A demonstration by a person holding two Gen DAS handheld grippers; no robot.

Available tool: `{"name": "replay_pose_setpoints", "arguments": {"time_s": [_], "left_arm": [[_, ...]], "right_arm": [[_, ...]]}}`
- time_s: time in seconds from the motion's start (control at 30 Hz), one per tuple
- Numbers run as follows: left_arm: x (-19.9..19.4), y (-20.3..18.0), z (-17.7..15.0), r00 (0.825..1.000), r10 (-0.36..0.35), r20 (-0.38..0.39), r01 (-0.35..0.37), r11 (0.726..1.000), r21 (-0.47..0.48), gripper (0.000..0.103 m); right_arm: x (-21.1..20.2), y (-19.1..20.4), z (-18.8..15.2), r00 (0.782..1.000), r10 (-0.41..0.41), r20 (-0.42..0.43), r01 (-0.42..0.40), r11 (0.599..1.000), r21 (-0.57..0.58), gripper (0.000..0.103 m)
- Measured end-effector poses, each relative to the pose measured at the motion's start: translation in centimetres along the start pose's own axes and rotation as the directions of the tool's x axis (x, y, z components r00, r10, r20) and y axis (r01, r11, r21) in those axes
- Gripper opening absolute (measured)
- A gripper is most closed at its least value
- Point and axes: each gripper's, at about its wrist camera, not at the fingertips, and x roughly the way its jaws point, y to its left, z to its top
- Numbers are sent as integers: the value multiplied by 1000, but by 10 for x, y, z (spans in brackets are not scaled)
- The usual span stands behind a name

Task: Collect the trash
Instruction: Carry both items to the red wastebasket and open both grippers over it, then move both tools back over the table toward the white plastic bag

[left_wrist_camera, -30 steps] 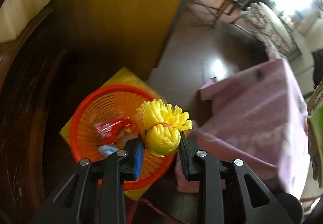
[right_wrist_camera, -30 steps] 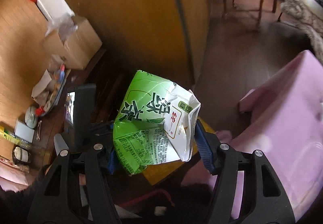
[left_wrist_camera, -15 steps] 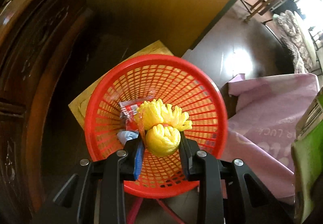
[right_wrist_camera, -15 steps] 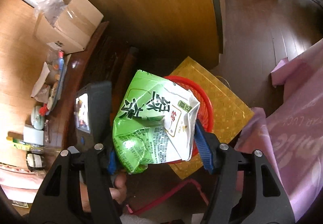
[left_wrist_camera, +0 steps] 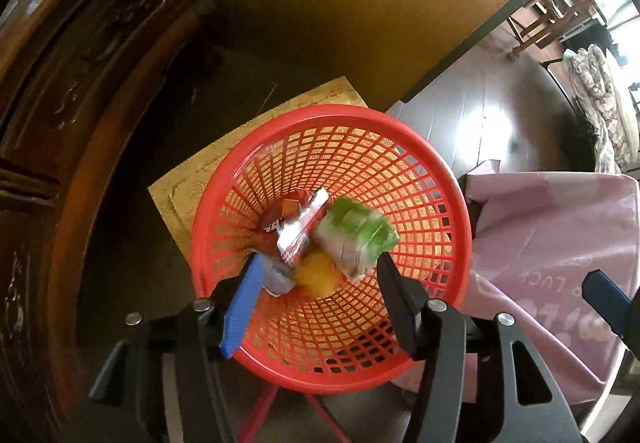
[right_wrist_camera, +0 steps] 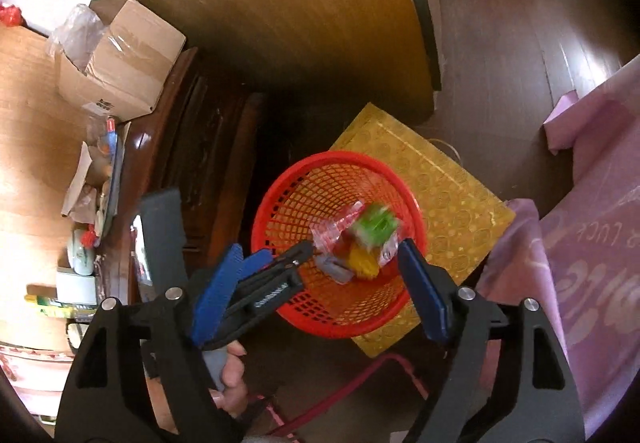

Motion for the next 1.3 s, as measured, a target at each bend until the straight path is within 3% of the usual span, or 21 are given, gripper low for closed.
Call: {"name": "replay_pose_setpoints", "arguments": {"time_s": [0.2,0.43,0.5,0.57,0.7,0.77,0.83,0.93,1.0,1.13,1.23,1.3], "left_arm": [[-10,-12,0,1000,-6,18,5,1000,12,63],[-38,-52,-8,997,-30,68,23,994,105,69],[-52,-65,-10,994,-37,98,24,990,136,73],[-61,-75,-12,992,-42,121,22,987,159,75],[-80,-103,-16,985,-60,160,23,974,227,77],[-86,-120,-18,982,-70,174,23,965,260,78],[-92,-145,-23,979,-93,182,34,953,301,78],[-102,-184,-31,973,-137,184,64,933,355,79],[-107,-211,-40,969,-175,176,93,913,397,79],[-119,-276,-67,953,-234,192,103,847,521,87],[-123,-322,-84,940,-285,186,125,797,591,88],[-122,-352,-92,934,-306,185,136,782,609,88]], "right_arm": [[-13,-3,-1,998,-25,60,25,1000,0,77],[-42,-9,-8,981,-83,175,80,997,20,77],[-66,-14,-11,956,-110,272,102,994,44,77],[-99,-24,-16,916,-125,382,105,992,72,77],[-155,-54,-35,848,-160,504,98,984,149,81],[-177,-75,-42,841,-151,520,58,980,189,82],[-208,-99,-50,804,-173,570,42,971,235,82],[-244,-127,-63,782,-194,593,40,964,262,83],[-261,-145,-76,768,-246,591,96,957,274,85],[-291,-192,-104,727,-386,567,238,917,319,91],[-305,-233,-118,721,-439,536,259,888,379,92],[-315,-257,-123,720,-460,520,262,874,409,92]]}}
